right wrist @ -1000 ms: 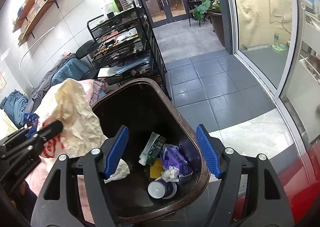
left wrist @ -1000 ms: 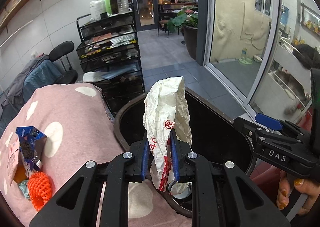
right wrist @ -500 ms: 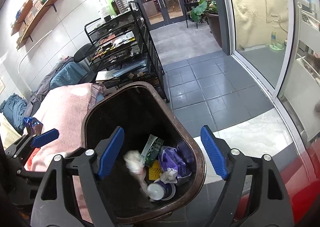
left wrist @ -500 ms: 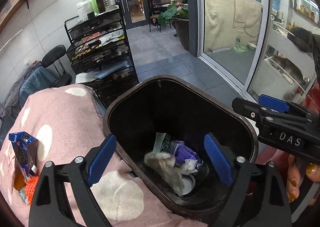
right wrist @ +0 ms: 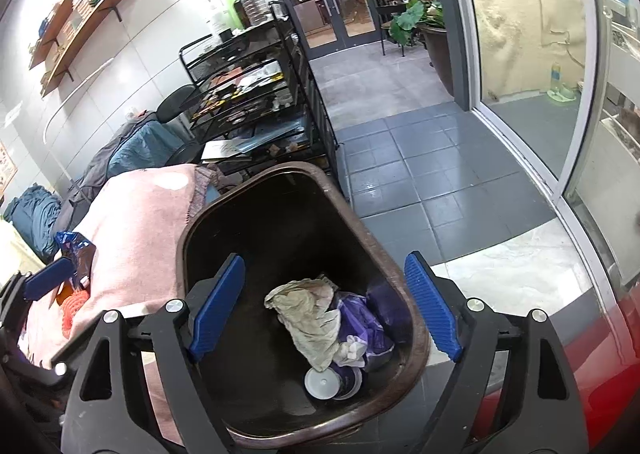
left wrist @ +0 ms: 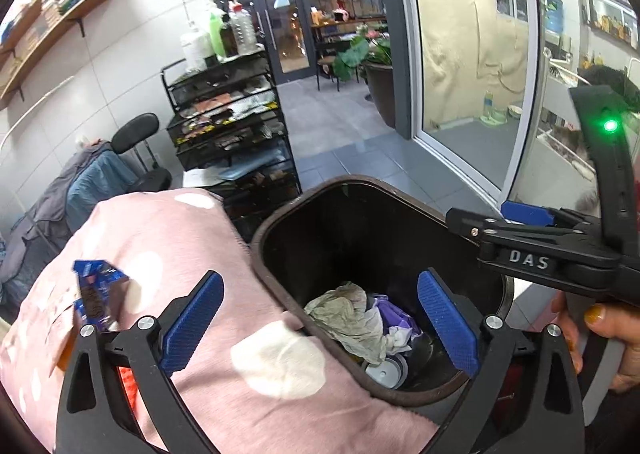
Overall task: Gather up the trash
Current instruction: 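Move both tools back over the trash on the bed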
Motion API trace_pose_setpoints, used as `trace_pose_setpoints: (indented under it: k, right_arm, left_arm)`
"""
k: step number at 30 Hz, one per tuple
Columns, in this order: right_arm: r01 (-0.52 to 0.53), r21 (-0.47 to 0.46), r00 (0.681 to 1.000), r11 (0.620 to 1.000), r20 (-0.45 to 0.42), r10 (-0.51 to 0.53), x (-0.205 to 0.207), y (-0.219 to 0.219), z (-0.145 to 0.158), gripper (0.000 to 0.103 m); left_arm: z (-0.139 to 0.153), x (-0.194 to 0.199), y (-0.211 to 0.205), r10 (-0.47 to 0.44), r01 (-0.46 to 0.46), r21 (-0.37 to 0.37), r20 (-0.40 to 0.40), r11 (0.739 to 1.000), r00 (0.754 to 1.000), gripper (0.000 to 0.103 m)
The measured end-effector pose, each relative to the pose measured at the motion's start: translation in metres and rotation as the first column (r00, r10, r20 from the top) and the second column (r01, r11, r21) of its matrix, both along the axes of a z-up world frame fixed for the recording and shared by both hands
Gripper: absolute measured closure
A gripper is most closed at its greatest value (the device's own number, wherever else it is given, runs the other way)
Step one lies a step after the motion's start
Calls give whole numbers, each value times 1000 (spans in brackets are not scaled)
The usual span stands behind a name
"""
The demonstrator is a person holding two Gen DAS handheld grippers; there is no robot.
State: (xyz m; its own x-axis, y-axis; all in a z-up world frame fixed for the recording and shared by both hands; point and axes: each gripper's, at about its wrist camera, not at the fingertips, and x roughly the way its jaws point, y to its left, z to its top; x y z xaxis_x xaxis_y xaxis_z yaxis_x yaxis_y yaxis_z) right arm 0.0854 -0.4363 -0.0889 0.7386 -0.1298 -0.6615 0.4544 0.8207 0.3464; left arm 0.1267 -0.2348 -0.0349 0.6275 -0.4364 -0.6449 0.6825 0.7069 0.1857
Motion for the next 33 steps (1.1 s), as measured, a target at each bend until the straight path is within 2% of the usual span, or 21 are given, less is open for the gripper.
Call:
trace_pose_setpoints:
  k: [6,13,20,25,29,31,33]
  right_arm:
    - [-70,-5,998,998,10,70,14,22,6,21]
    - [-174,-13,984,985,21,174,29,59,13,21]
    - [-312,-35,949,950,35,313,48,108,22,21]
    - [-398,-45,916,916,42,400,59,140,28,21]
    - [-465,-60,882,883,52,468,72,169,36,21]
    - [-496,-63,865,866,60,499,80,183,40,21]
    - [-517,-58,851,854,68,521,87,192,43,21]
  left_arm:
    - [7,2,31,74,-73,-49,7,996,997,6]
    - [11,0,73,191,-186,-69,65,980,979,5]
    - [6,4,125,293,-290,-94,27,953,956,5]
    - [-1,13,169,366,-367,-127,-34,922,930,6]
    - [-4,28,208,444,-454,-153,-96,878,891,6]
    - [-2,34,227,480,-489,-159,-95,858,872,6]
    - [-2,40,241,505,-510,-144,-68,848,860,6]
